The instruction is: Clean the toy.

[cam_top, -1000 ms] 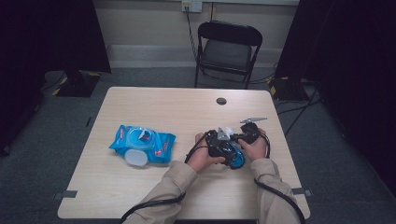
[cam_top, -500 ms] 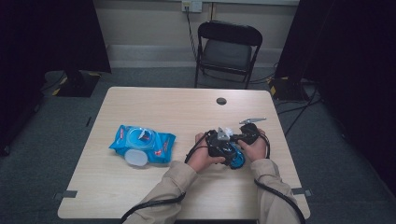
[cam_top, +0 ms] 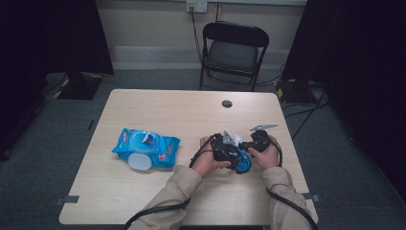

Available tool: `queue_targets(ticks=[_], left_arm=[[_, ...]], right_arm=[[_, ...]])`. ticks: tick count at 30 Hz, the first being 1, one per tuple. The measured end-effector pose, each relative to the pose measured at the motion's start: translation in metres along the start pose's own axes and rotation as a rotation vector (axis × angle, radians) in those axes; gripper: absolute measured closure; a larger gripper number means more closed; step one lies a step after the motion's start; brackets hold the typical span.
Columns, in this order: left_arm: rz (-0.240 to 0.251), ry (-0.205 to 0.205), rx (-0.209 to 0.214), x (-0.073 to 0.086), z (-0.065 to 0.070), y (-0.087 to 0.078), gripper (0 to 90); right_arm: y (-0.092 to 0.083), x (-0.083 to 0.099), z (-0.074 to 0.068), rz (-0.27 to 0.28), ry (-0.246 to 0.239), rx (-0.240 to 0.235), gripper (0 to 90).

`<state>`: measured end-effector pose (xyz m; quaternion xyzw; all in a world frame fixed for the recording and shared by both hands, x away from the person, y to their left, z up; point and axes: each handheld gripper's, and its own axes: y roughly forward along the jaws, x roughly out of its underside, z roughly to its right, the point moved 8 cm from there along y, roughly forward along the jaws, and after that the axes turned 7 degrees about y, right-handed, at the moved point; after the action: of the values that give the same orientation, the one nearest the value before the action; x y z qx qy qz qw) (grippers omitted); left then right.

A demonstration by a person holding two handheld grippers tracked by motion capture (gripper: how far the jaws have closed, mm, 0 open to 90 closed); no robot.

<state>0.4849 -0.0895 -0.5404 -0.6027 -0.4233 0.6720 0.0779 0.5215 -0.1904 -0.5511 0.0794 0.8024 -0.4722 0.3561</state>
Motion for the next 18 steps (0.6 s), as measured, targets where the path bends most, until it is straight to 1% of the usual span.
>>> queue_targets(ticks=[7,11,14,18], left_arm=[[-0.006,0.007,0.001,0.0,-0.001,0.0,3.9],[0.0,-0.002,0.0,0.0,0.0,0.0,3.9],[-0.006,0.007,0.002,0.0,-0.001,0.0,4.0],[-0.001,0.002,0.001,0.0,0.0,0.0,3.9]], right_arm=[[-0.007,0.006,0.001,-0.007,-0.01,-0.004,84.0],[-0.013,0.012,0.001,-0.024,-0.022,-0.001,83.9],[-0.017,0.016,0.001,-0.015,-0.02,-0.008,83.8],[-0.021,0.02,0.002,-0.007,-0.016,-0.01,83.8]])
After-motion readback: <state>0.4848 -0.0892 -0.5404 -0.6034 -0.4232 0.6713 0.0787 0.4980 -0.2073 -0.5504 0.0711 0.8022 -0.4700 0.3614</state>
